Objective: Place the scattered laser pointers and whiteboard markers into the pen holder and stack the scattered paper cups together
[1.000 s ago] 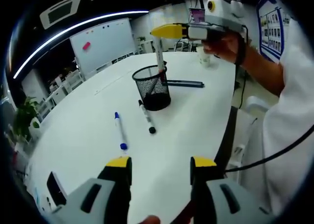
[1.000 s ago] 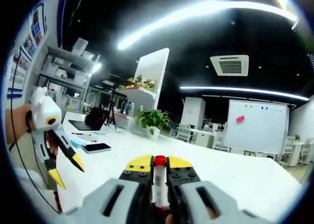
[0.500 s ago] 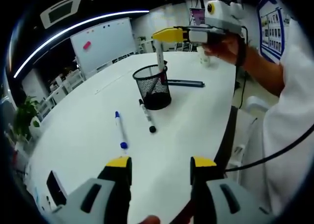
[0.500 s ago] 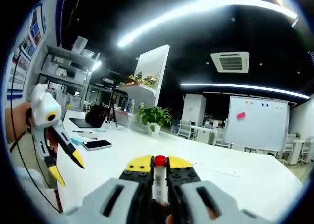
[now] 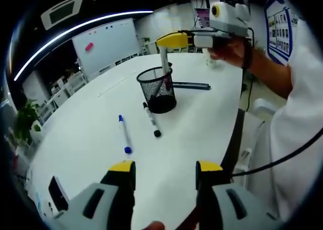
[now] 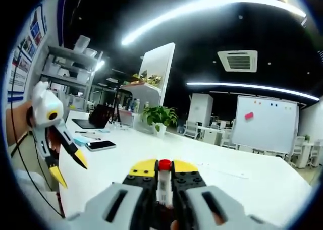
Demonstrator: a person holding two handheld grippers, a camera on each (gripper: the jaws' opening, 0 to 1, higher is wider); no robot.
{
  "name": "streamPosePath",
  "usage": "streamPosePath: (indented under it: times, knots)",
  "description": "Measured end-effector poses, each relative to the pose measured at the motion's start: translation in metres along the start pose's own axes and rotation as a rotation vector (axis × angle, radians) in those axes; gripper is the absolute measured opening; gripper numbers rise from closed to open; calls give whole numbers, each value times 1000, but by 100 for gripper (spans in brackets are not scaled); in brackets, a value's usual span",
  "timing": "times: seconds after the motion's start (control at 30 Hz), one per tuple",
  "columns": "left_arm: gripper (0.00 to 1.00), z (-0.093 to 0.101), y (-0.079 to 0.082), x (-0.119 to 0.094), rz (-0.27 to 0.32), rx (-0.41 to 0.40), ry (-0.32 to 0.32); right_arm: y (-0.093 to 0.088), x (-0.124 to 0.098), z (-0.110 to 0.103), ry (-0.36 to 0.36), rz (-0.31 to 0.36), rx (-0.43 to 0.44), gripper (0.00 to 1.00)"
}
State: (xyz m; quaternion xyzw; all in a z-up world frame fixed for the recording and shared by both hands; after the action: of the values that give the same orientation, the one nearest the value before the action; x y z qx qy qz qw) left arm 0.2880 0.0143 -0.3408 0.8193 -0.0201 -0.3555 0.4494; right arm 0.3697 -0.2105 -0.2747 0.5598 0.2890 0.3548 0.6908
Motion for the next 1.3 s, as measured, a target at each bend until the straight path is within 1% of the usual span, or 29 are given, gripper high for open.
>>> streamPosePath:
  times: [0.17, 0.63, 0.73, 1.3]
  knots:
    - [49, 0, 0, 0, 0, 0, -1, -7, 0, 4, 2, -19, 7, 10]
    - [49, 0, 1, 0, 1, 4, -2, -11, 1, 1, 1, -44, 9, 10]
    - [49, 0, 2, 0, 1, 7, -2, -14, 2, 3, -7, -47, 23, 10]
    - [49, 1, 1, 0, -2, 2, 2, -24, 3, 3, -5, -77, 39, 10]
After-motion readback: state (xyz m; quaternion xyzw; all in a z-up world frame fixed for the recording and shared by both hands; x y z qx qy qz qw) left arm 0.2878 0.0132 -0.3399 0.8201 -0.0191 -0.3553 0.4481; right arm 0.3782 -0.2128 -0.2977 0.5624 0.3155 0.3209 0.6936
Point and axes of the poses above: the point that each gripper's makers call its tool centre point, and the gripper's own axes: x roughly forward along the fingers, z roughly to its right, y roughly out of its top, the point moved 8 cm from there along -x, roughly backward along the fingers, and after that the axes turned 15 degrees about y, right-handed, at the moved point
